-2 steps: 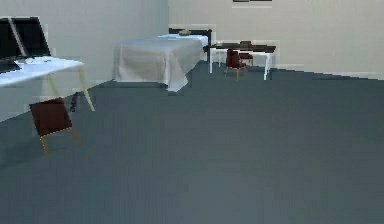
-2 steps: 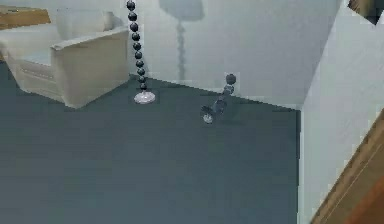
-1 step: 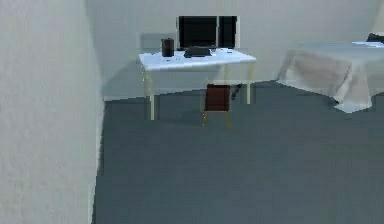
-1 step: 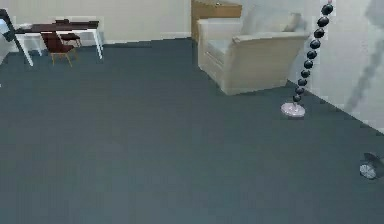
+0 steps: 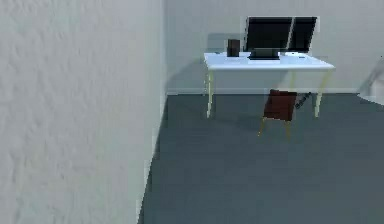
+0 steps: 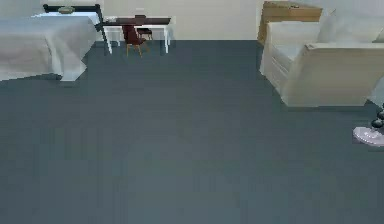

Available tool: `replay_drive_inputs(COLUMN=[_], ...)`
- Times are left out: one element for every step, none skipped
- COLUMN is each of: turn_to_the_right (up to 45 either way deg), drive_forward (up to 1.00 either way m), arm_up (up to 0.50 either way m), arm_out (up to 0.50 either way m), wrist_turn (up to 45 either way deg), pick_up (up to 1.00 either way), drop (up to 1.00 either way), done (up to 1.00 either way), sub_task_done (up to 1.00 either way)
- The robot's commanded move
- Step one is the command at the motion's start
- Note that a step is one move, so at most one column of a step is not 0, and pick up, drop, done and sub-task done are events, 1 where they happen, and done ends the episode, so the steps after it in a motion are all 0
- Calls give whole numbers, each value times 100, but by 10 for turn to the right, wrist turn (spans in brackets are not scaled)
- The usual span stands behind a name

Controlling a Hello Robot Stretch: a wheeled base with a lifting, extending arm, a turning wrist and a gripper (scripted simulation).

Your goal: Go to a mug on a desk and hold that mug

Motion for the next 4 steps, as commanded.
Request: replay_drive_inputs(turn_to_the_right=[0, 0, 450, 420], drive_forward=[100, 85, 0, 0], arm_up=[0, 0, 0, 0], arm_out=[0, 0, 0, 0], wrist_turn=[0, 0, 0, 0], pick_up=[0, 0, 0, 0], drop=[0, 0, 0, 0], done=[0, 0, 0, 0], sub_task_done=[0, 0, 0, 0])
